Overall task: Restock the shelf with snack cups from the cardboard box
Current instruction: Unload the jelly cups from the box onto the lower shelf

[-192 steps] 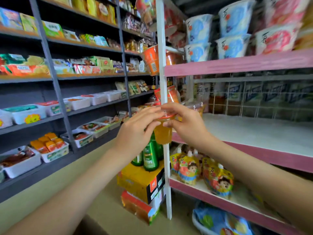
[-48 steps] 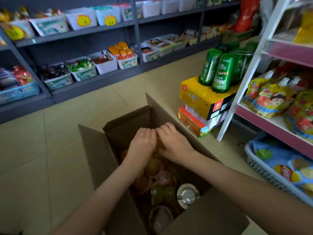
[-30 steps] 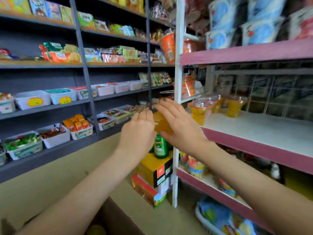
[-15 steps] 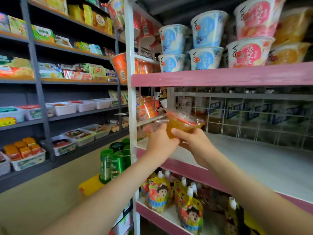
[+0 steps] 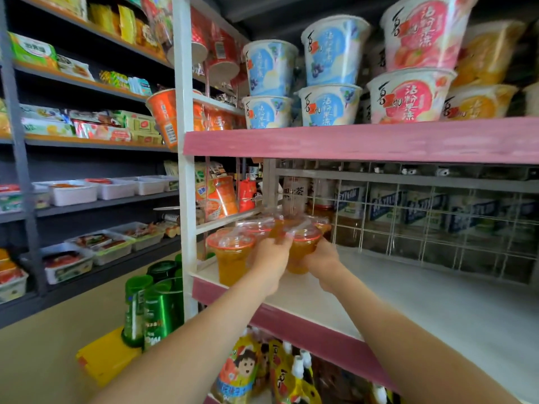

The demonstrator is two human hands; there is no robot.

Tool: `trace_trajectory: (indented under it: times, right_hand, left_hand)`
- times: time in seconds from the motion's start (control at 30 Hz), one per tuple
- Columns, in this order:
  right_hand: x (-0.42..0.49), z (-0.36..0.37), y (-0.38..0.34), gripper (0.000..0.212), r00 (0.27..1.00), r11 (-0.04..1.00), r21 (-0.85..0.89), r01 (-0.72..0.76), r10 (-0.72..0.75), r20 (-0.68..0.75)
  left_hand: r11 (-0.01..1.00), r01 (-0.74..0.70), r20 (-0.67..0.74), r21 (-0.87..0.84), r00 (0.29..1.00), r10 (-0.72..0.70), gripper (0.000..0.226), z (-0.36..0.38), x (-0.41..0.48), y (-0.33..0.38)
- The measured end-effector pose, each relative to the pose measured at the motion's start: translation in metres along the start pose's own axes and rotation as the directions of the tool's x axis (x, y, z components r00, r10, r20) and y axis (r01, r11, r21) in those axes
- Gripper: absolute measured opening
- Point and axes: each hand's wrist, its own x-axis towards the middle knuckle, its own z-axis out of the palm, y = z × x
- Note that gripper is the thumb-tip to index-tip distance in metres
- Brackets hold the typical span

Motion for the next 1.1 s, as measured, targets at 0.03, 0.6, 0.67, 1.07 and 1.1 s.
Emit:
trace_trajectory:
  times: [0.03,0.6,0.67,1.07,1.1]
  right_hand:
    - [0.003,0.002,0.003,0.040,1.000,1.000,-0.021,0.001,-0.001,-0.008]
    - [-0.018,0.006,0.002,0.031,0.999,0.995,-0.094,0.041,-0.044,-0.028]
    - [-0.019,0.009,0.002,0.032,0.999,0.994,-0.102,0.032,-0.036,-0.033]
    - [-0.035,0.008,-0.010,0.042,0.993,0.960,-0.281,-0.008,-0.025,-0.113]
    - [-0.046,0.006,-0.014,0.042,0.991,0.956,-0.293,-0.003,-0.037,-0.130]
  left_hand:
    - [1.000,-0.011,-0.016,0.010,1.000,0.011,0.044,0.000,0.002,0.000]
    - [0.999,-0.044,-0.001,-0.015,0.999,0.044,0.019,-0.008,-0.011,0.002]
    - [0.999,-0.045,0.013,-0.014,0.999,0.046,0.027,-0.013,-0.013,0.004]
    - [0.974,-0.164,0.232,0.159,0.965,0.125,0.033,-0.048,-0.059,0.013]
    - [0.940,-0.245,0.238,0.236,0.953,0.188,0.036,-0.060,-0.072,0.013]
